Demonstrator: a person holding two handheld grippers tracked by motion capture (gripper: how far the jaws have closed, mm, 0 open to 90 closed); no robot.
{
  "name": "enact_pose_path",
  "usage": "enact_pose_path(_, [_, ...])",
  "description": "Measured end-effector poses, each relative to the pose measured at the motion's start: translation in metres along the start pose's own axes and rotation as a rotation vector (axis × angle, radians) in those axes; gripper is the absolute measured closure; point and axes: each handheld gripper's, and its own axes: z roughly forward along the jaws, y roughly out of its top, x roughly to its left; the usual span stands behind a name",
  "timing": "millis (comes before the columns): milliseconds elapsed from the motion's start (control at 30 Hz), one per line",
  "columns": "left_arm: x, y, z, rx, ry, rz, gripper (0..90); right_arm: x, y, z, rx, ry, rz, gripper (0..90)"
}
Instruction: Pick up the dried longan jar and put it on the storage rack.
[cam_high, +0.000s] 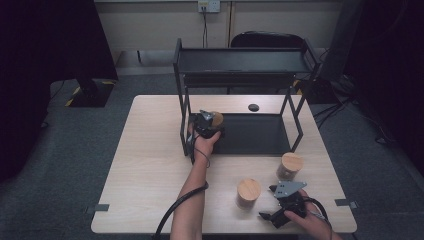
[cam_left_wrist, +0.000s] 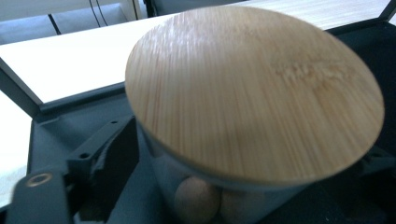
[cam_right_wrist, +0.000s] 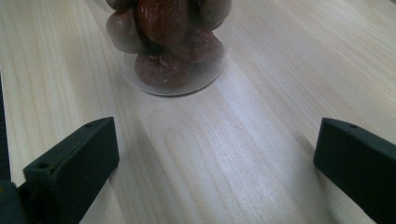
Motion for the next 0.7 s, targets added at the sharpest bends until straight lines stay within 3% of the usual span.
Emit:
enact_pose_path(367, [-0.004,-0.002,-0.008,0.020,0.007,0.011,6.8,0.000,0.000,0.000,0.000,0.000,0.000,0.0])
enact_pose_path(700, [-0.010,-0.003,-0.016,0.013,0.000,-0.023,6.1,0.000,0.000,0.000,0.000,0.000,0.000,0.0])
